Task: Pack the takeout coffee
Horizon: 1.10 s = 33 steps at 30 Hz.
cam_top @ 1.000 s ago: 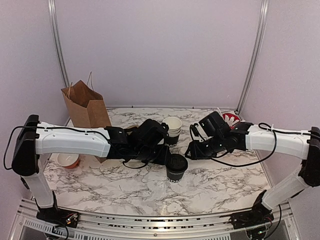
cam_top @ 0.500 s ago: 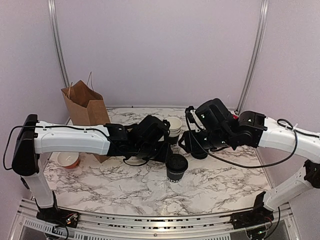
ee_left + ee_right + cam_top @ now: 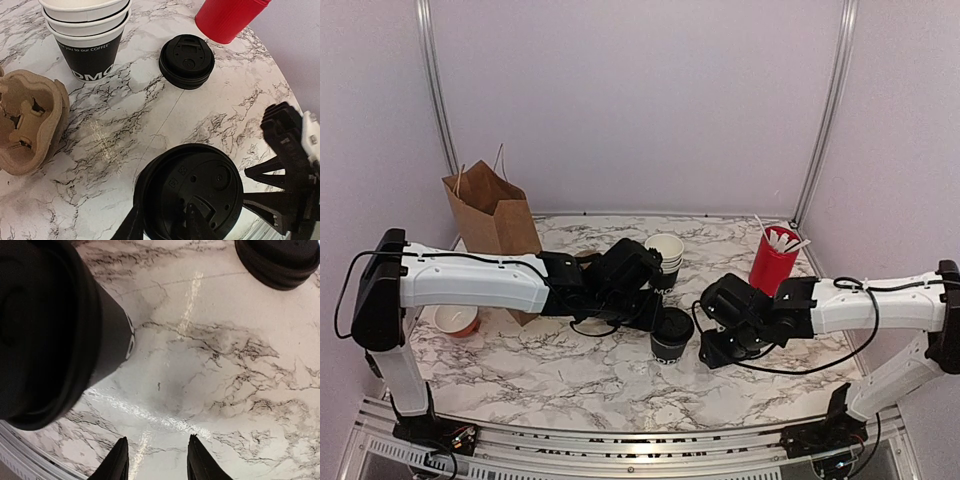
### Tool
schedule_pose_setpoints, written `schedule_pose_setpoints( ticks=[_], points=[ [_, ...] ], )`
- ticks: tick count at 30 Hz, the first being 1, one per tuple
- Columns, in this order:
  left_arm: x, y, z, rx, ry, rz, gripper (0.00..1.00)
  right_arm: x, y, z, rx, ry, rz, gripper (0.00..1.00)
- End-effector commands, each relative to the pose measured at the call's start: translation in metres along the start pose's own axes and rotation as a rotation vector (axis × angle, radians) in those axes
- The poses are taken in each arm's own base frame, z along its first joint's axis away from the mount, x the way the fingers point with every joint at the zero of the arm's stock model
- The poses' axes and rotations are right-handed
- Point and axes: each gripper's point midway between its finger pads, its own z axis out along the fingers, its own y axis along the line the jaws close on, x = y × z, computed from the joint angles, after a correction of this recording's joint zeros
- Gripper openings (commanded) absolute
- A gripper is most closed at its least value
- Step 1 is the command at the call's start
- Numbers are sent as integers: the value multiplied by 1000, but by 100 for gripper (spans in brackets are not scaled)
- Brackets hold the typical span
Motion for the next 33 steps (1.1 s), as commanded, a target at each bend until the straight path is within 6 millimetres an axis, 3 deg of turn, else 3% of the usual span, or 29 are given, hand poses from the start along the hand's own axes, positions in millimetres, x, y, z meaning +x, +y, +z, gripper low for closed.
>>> schedule_pose_setpoints(
  ticks=[1,5,8,11,16,19,22,26,33],
  points=[
    [5,4,1,-18,24,0,29,-71,20,-70,-35,-230,18,38],
    [3,2,1,-15,21,3,29,-105,31,-119,-70,-356,3,38],
    [4,3,2,-17,24,2,29,-113,33,-127,-68,-382,-4,39],
    [7,4,4,-20,32,0,29,-98,31,-96,-58,-323,-2,39],
    [11,6,8,-25,45,1,29,-32,21,4,-140,-105,50,38],
    [12,5,10,-22,49,3,29,-7,17,30,-113,-13,48,35],
    [12,4,11,-19,51,5,29,-17,15,18,-86,-51,47,36],
    [10,2,11,-17,48,4,29,-49,8,-15,-46,-147,48,37],
    [12,5,12,-26,48,0,29,-125,32,-98,-123,-397,12,38]
  ],
)
